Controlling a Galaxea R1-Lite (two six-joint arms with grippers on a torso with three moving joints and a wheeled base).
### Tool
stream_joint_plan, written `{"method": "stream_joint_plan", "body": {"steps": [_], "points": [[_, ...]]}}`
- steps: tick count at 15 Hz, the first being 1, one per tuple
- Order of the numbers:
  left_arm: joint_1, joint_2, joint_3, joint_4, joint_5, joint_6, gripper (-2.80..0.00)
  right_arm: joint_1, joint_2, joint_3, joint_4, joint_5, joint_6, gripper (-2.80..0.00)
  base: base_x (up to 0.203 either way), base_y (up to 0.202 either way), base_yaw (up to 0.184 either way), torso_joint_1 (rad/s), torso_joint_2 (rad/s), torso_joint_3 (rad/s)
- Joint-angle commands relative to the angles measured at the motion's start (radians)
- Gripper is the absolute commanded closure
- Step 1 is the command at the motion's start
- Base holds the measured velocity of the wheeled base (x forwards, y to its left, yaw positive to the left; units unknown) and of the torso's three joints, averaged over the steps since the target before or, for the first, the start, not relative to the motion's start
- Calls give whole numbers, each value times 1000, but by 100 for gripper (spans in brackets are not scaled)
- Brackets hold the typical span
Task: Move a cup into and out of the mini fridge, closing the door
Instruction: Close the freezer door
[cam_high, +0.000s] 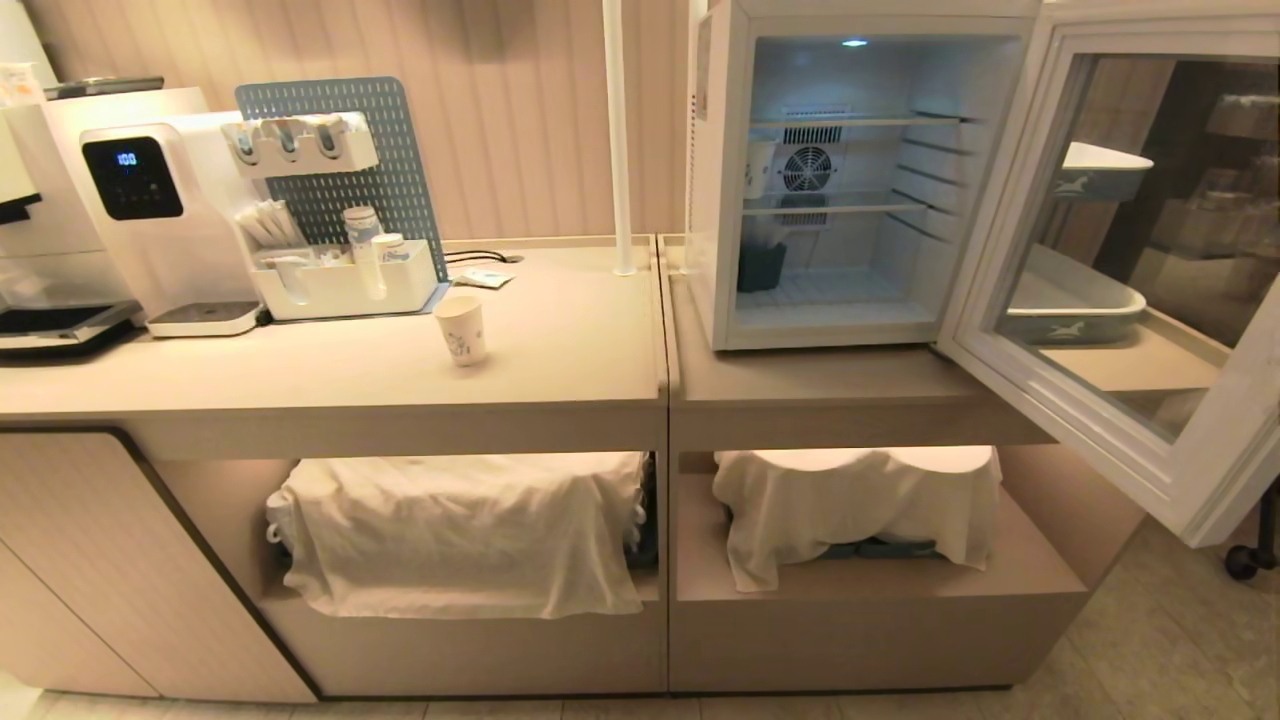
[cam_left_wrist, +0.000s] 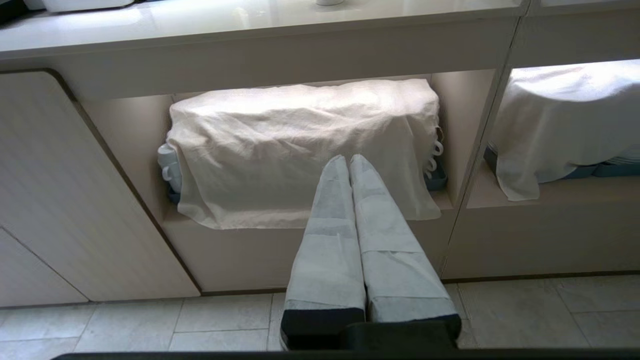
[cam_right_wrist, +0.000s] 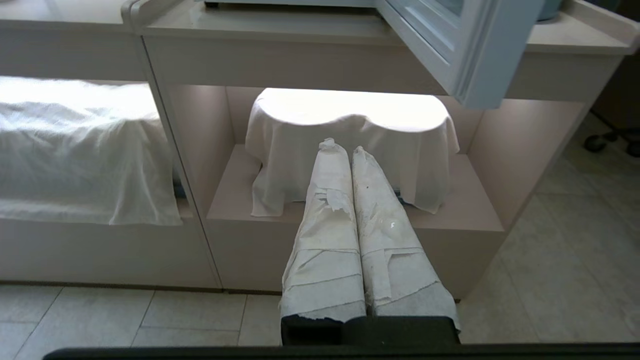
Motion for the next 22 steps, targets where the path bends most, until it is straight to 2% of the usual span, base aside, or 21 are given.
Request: {"method": "stream_joint_plan", "body": {"steps": [1, 15, 22], "points": [[0, 1, -1, 0, 0, 0, 0, 0, 1, 0, 0, 0, -1, 0, -1, -91, -8, 2, 6, -1], [0, 1, 1, 0, 3, -14, 0, 0, 1, 0, 0, 2, -6, 0, 0, -189, 0, 2, 2, 1], [0, 1, 1, 0, 2, -10, 0, 0, 0, 0, 1, 2, 1, 0, 0, -21, 1, 1, 1, -1]]}}
